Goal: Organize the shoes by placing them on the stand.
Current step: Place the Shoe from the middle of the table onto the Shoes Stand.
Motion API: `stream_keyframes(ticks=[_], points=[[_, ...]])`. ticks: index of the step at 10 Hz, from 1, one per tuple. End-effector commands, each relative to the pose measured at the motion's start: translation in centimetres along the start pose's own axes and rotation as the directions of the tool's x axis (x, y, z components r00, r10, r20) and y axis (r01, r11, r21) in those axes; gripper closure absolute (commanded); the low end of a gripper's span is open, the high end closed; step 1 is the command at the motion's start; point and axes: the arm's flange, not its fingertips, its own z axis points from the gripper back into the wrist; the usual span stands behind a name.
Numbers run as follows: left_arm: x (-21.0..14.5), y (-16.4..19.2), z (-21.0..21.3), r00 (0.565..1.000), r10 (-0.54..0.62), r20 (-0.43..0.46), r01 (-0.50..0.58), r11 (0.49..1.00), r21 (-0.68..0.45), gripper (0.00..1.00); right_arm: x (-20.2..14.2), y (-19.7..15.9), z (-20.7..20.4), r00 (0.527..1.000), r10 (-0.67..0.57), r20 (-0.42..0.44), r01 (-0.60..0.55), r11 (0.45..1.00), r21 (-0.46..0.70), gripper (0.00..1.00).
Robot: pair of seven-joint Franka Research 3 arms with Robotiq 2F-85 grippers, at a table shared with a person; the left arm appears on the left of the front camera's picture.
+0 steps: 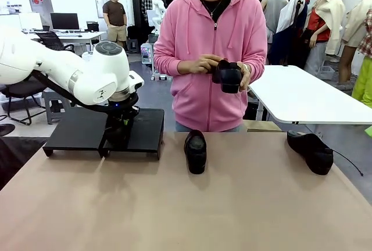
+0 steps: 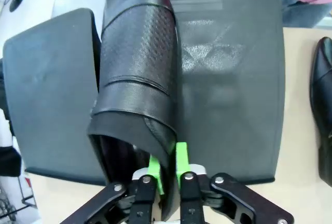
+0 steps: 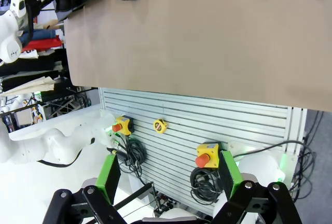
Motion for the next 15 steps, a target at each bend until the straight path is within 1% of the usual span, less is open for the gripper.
stream_keyframes(ticks=[1,2,3,4,5,6,7,8,9,10,11,12,13,14,15], points=[[0.5,-0.5,0.3,0.999,-0.002,0.048,0.0,0.999,0.033,0.0,0.0,-0.2,0.3,1.0,0.021,-0.004,-0.021,1.0,-0.001,0.0],[0.3,-1.0,0.6,0.998,-0.03,0.051,0.029,0.999,0.034,0.0,0.0,-0.2,0.3,1.0,0.021,-0.004,-0.021,1.0,-0.001,0.0],[-0.1,-1.4,1.9,0.997,-0.049,0.067,0.046,0.998,0.052,0.0,0.0,-0.2,0.3,1.0,0.021,-0.004,-0.021,1.0,-0.001,0.0],[-1.1,-1.6,4.3,0.994,-0.078,0.07,0.077,0.997,0.014,0.0,0.0,-0.2,0.3,1.0,0.021,-0.004,-0.021,1.0,-0.001,0.0],[-2.8,-1.7,7.5,0.995,-0.098,-0.005,0.097,0.994,-0.059,0.0,0.0,-0.2,0.3,1.0,0.021,-0.004,-0.021,1.0,-0.001,0.0],[-5.9,-1.5,11.5,0.987,-0.14,-0.079,0.126,0.979,-0.16,0.0,0.0,-0.2,0.3,1.0,0.021,-0.004,-0.021,1.0,-0.001,0.0],[-8.8,-0.5,14.4,0.989,-0.139,-0.055,0.125,0.972,-0.2,0.0,0.0,-0.2,0.3,1.0,0.021,-0.004,-0.021,1.0,-0.001,0.0],[-12.0,1.0,17.0,0.972,-0.234,-0.004,0.214,0.895,-0.391,0.0,0.0,-0.2,0.3,1.0,0.021,-0.004,-0.021,1.0,-0.001,0.0],[-15.4,2.9,19.3,0.964,-0.258,0.064,0.256,0.836,-0.485,0.0,0.0,-0.2,0.3,1.0,0.021,-0.004,-0.021,1.0,-0.001,0.0],[-19.1,5.6,21.2,0.974,-0.2,0.103,0.223,0.794,-0.565,0.0,0.0,-0.2,0.3,1.0,0.021,-0.004,-0.021,1.0,-0.001,0.0],[-22.2,8.1,22.3,0.991,-0.093,0.095,0.133,0.765,-0.631,0.0,0.0,-0.2,0.3,1.0,0.021,-0.004,-0.021,1.0,-0.001,0.0],[-25.0,10.2,23.0,0.992,0.049,0.12,0.046,0.73,-0.682,0.0,0.0,-0.2,0.3,1.0,0.021,-0.004,-0.021,1.0,-0.001,0.0],[-27.4,12.3,22.8,0.982,0.172,0.075,-0.081,0.748,-0.659,0.0,0.0,-0.2,0.3,1.0,0.021,-0.004,-0.021,1.0,-0.001,0.0],[-28.9,15.1,22.3,0.99,0.141,0.024,-0.084,0.707,-0.702,0.0,0.0,-0.2,0.3,1.0,0.021,-0.004,-0.021,1.0,-0.001,0.0],[-29.7,18.9,21.1,0.984,0.161,-0.079,-0.166,0.644,-0.747,0.0,0.0,-0.2,0.3,1.0,0.021,-0.004,-0.021,1.0,-0.001,0.0]])
